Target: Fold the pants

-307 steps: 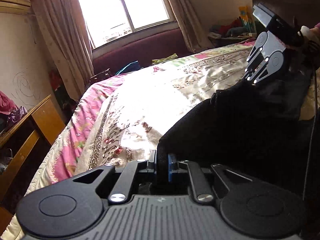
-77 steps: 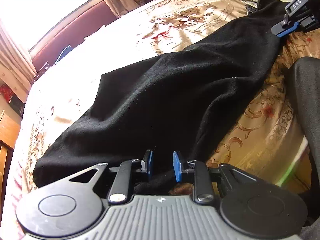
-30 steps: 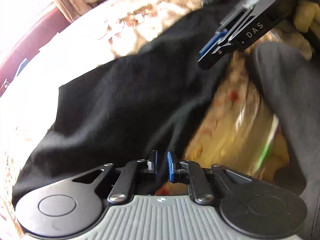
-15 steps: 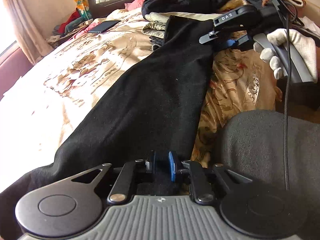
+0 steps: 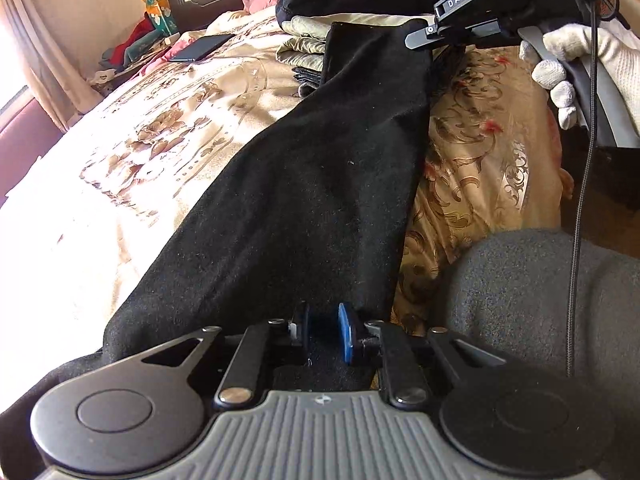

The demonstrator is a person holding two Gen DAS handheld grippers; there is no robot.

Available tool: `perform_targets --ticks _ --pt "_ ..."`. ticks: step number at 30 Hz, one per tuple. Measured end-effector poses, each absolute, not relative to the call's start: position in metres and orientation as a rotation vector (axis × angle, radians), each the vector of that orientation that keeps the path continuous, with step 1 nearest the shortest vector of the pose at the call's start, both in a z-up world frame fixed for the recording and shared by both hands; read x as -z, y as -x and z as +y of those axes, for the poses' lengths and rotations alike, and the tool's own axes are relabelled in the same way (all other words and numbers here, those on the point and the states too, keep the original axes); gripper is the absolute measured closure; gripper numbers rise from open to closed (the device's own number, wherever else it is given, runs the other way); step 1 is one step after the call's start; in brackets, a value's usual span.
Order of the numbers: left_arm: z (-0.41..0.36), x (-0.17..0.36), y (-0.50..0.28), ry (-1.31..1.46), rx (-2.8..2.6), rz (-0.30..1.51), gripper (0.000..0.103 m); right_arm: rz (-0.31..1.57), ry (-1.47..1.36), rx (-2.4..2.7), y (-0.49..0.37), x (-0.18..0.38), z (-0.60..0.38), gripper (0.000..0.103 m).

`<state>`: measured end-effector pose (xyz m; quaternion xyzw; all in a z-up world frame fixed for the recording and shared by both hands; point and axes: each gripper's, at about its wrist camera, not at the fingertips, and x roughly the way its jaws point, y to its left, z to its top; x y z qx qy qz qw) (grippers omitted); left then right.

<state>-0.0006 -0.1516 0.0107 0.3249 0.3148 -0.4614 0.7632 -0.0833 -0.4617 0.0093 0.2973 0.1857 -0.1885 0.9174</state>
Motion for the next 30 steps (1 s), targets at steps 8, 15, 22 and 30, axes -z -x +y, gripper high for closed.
perform_targets --ticks 8,15,22,30 --pt "-0.152 -0.008 -0.001 -0.705 1.008 0.688 0.071 0.266 -0.475 0.321 0.079 -0.03 -0.446 0.099" --pt "-0.151 -0.006 0.0 -0.701 1.011 0.681 0.071 0.349 -0.622 0.397 0.095 0.0 -0.474 0.069" --pt "-0.152 -0.006 0.001 -0.712 1.01 0.677 0.071 0.41 -0.88 0.277 0.102 0.036 -0.476 0.056" --pt "-0.154 -0.007 0.002 -0.722 0.999 0.676 0.068 0.324 -1.115 0.119 0.057 0.059 -0.494 0.094"
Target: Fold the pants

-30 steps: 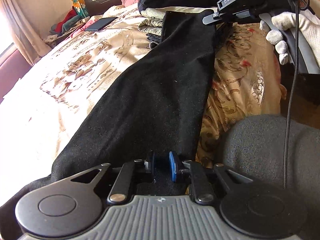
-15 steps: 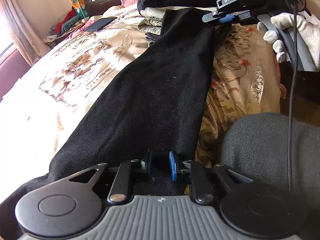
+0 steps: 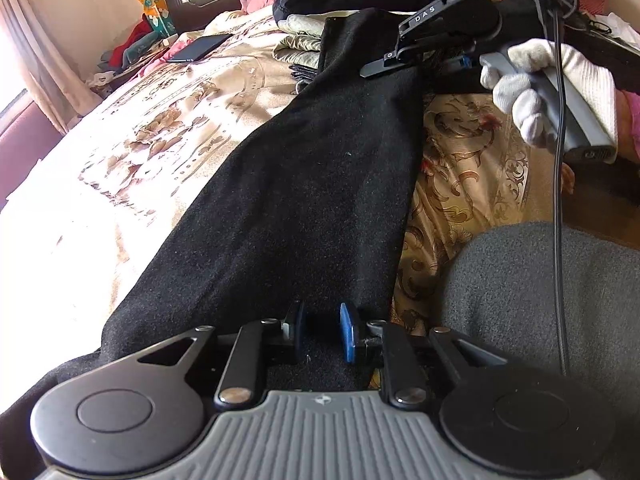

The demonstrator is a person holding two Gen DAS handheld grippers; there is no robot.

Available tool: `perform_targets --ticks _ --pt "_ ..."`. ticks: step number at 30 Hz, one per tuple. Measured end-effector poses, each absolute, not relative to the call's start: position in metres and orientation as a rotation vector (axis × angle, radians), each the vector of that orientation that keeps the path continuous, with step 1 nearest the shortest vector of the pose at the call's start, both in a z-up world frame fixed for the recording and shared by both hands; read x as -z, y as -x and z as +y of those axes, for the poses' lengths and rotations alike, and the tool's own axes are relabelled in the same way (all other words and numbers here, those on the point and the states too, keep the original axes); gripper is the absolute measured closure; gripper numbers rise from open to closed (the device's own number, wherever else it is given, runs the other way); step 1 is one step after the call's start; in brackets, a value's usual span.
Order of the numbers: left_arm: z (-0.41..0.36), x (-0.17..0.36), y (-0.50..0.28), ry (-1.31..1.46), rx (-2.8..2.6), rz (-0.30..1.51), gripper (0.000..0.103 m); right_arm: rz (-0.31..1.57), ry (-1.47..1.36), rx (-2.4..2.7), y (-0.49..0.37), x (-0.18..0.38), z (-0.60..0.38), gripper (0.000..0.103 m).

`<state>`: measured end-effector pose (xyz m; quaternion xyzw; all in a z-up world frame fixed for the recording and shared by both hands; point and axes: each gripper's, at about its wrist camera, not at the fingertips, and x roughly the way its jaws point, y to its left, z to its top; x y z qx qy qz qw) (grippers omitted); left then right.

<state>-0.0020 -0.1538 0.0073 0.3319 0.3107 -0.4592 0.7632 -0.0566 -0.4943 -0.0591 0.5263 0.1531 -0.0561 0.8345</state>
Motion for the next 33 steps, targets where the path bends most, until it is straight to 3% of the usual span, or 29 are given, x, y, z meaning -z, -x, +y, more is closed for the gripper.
perform_targets --ticks 5,10,13,17,21,26,29,33 --pt "-0.15 -0.013 0.005 -0.686 1.014 0.652 0.06 0.191 -0.958 0.109 0.09 -0.001 -0.479 0.095" --pt "-0.15 0.007 0.0 -0.692 1.014 0.69 0.058 0.458 -0.862 0.317 0.079 0.043 -0.48 0.091" --pt "-0.136 -0.003 -0.001 -0.665 1.015 0.698 0.057 0.369 -0.971 0.352 0.098 0.041 -0.49 0.088" --pt "-0.105 -0.018 -0.007 -0.638 0.955 0.665 0.057 0.373 -0.817 0.443 0.103 0.006 -0.501 0.087" --pt "-0.068 -0.026 -0.023 -0.566 0.84 0.653 0.057 0.473 -0.54 0.594 0.103 -0.017 -0.482 0.07" --pt "-0.036 -0.015 -0.042 -0.5 0.713 0.651 0.057 0.476 -0.371 0.731 0.111 -0.041 -0.449 0.069" --pt "-0.024 -0.01 -0.046 -0.444 0.655 0.628 0.057 0.417 -0.297 0.443 0.086 -0.079 -0.4 0.069" --pt "-0.004 -0.005 -0.053 -0.38 0.568 0.654 0.056 0.577 -0.45 -0.141 -0.019 -0.068 -0.342 0.067"
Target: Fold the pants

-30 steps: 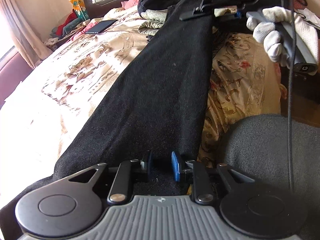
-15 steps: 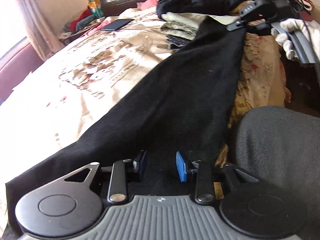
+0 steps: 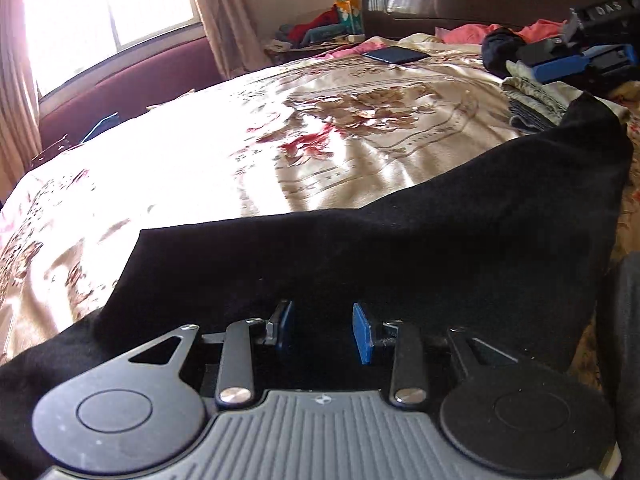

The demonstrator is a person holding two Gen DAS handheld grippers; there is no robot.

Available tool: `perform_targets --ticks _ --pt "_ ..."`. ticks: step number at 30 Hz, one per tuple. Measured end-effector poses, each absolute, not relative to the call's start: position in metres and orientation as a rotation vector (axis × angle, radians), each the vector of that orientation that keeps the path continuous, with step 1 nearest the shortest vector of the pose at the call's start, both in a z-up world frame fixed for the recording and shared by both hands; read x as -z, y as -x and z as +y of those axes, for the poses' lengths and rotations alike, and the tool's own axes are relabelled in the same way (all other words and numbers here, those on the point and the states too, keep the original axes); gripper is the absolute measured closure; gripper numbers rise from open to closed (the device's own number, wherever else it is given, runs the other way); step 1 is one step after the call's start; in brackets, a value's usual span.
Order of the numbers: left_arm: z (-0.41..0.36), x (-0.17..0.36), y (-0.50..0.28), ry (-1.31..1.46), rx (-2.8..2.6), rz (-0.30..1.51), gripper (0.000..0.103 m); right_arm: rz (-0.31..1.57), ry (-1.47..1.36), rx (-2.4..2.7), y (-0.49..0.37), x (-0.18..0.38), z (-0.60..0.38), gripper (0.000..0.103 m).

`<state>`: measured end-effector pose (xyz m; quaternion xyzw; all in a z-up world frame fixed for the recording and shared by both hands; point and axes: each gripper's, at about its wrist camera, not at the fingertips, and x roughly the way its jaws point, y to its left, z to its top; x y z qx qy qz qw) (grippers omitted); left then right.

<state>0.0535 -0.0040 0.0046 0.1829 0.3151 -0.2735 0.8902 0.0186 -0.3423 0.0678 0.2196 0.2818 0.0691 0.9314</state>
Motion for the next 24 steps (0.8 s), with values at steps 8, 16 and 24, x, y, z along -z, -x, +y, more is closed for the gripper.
perform_targets --ticks 8,16,24 --pt "0.05 -0.001 -0.068 -0.253 0.377 0.773 0.051 0.883 -0.54 -0.716 -0.202 0.022 -0.201 0.065" --pt "0.061 0.005 -0.075 -0.141 0.35 0.764 0.05 1.008 -0.436 -1.06 -0.19 0.025 -0.156 0.065" --pt "0.069 0.005 -0.075 -0.085 0.341 0.749 0.049 1.049 -0.457 -1.04 -0.22 0.034 -0.128 0.06"
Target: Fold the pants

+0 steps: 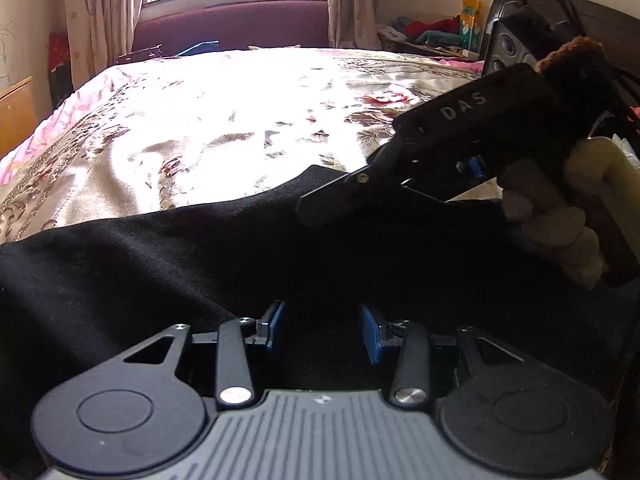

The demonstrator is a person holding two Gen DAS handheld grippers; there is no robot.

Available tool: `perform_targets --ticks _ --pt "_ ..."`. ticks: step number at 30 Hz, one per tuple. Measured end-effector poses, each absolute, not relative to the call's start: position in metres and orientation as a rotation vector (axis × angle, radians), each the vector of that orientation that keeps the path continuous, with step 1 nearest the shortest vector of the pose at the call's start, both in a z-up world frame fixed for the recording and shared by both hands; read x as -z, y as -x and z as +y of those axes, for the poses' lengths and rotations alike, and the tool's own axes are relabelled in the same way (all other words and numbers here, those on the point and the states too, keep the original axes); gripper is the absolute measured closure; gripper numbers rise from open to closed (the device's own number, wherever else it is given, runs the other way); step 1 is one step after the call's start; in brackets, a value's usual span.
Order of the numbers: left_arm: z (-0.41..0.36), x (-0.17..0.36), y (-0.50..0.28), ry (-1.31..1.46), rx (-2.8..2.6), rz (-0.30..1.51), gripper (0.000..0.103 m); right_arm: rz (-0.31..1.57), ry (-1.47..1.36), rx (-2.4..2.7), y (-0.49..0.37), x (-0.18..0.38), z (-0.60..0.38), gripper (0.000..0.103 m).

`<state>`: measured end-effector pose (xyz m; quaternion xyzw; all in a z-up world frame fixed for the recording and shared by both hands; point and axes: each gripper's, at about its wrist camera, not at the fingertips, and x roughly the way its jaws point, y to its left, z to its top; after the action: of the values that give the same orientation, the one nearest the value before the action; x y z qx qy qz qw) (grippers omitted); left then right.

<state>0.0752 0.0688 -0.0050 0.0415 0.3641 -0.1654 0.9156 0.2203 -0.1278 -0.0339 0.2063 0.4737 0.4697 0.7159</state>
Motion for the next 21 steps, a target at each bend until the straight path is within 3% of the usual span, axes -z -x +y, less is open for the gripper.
perform_targets --ticks 5,7,9,11,13,18,21 --pt "0.068 0.007 -0.075 -0.072 0.329 0.739 0.049 1.086 -0.737 -0.981 -0.258 0.054 -0.122 0.065" --pt "0.066 0.01 -0.075 -0.087 0.317 0.749 0.049 1.136 -0.783 -0.926 -0.272 0.07 -0.123 0.089" --pt "0.065 0.011 -0.075 -0.095 0.316 0.751 0.049 1.171 -0.822 -0.907 -0.277 0.082 -0.131 0.097" --pt "0.064 0.012 -0.076 -0.101 0.314 0.753 0.048 1.141 -0.819 -0.883 -0.27 0.078 -0.141 0.097" --pt "0.064 0.012 -0.076 -0.102 0.313 0.754 0.048 1.057 -0.754 -0.81 -0.256 0.061 -0.157 0.09" --pt "0.064 0.013 -0.079 -0.09 0.325 0.754 0.042 0.841 -0.626 -0.634 -0.188 0.009 -0.209 0.09" --pt "0.062 0.013 -0.079 -0.103 0.328 0.749 0.04 0.835 -0.562 -0.556 -0.139 -0.002 -0.234 0.09"
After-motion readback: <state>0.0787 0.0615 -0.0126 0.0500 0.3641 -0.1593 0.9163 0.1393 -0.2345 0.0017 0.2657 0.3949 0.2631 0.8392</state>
